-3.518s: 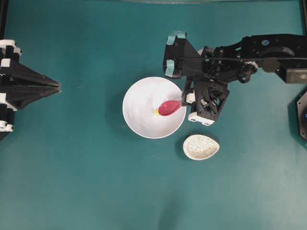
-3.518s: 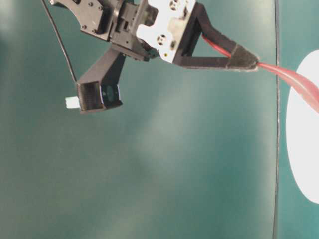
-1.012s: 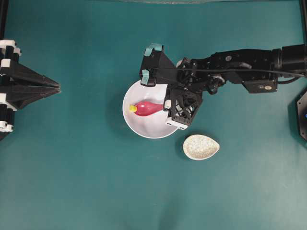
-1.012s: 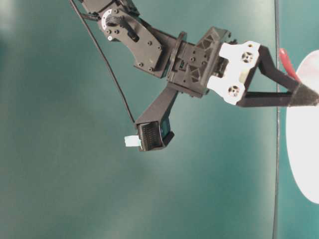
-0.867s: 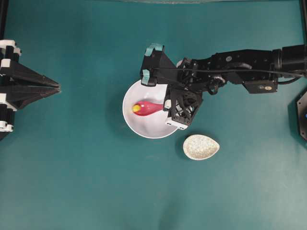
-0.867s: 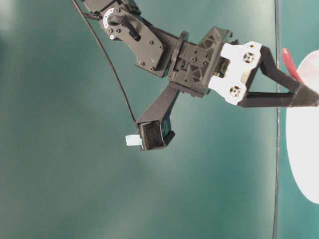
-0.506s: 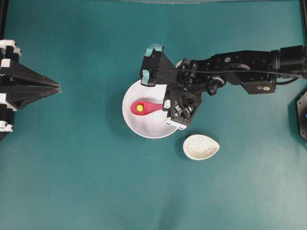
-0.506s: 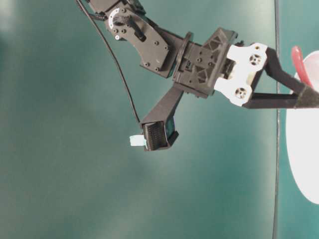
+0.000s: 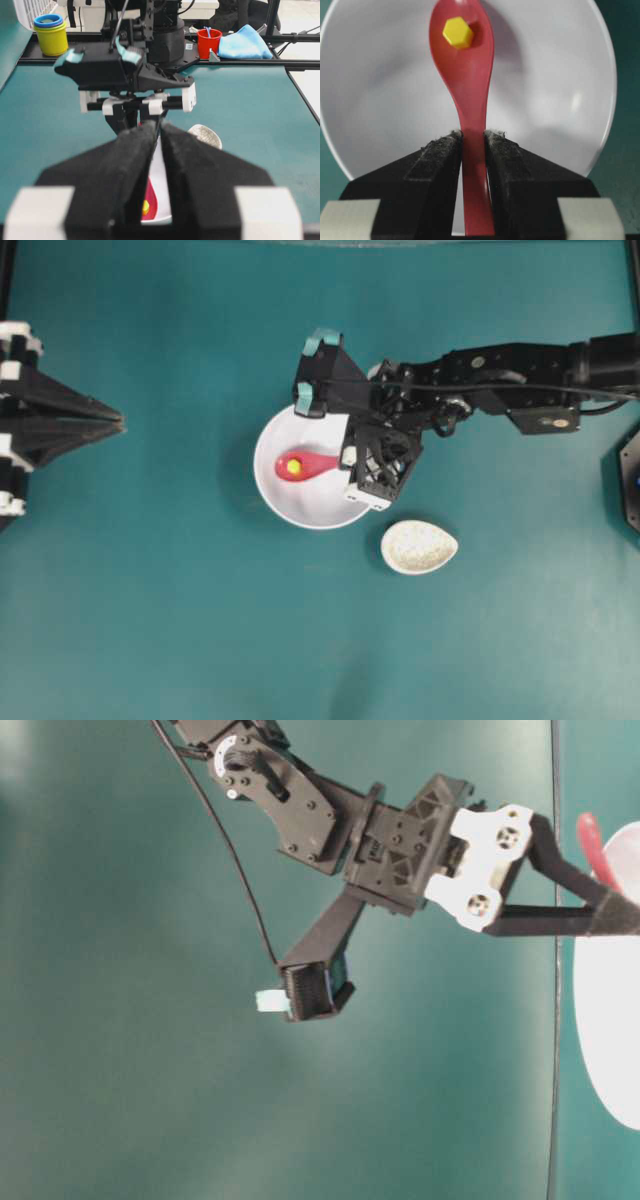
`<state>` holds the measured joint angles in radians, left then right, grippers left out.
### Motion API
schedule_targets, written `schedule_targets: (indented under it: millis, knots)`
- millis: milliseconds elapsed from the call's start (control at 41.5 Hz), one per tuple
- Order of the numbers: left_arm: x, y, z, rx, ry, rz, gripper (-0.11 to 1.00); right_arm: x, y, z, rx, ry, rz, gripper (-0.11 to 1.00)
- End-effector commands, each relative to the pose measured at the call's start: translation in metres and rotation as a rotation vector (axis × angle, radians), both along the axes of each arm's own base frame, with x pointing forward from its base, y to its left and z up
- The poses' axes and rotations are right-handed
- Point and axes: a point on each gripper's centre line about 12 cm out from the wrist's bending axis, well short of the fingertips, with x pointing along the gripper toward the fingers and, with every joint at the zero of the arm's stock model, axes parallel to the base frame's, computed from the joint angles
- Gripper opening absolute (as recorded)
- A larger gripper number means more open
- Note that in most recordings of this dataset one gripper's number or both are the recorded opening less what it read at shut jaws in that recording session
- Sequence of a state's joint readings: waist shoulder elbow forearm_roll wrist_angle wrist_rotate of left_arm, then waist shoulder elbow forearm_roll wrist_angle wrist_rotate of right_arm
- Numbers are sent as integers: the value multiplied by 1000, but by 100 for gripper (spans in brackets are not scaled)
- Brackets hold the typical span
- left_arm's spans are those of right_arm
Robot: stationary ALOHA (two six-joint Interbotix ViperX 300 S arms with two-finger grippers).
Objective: Scoop the yellow hexagonal prism block from the bowl with a spoon using the right arm.
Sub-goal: 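Slide the spoon under the yellow block and tilt it up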
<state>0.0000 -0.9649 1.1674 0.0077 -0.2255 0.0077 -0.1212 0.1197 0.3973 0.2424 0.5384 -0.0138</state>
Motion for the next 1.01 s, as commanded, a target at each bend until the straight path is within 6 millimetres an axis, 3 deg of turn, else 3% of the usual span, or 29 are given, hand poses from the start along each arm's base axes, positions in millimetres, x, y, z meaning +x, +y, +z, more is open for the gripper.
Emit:
schedule_targets:
  millis: [0, 988]
  knots:
    - [2, 0, 10, 3, -26, 1, 13, 1, 1, 26, -6, -65, -1, 24]
    - [2, 0, 10, 3, -26, 1, 13, -16, -1, 82, -22, -168, -2, 23]
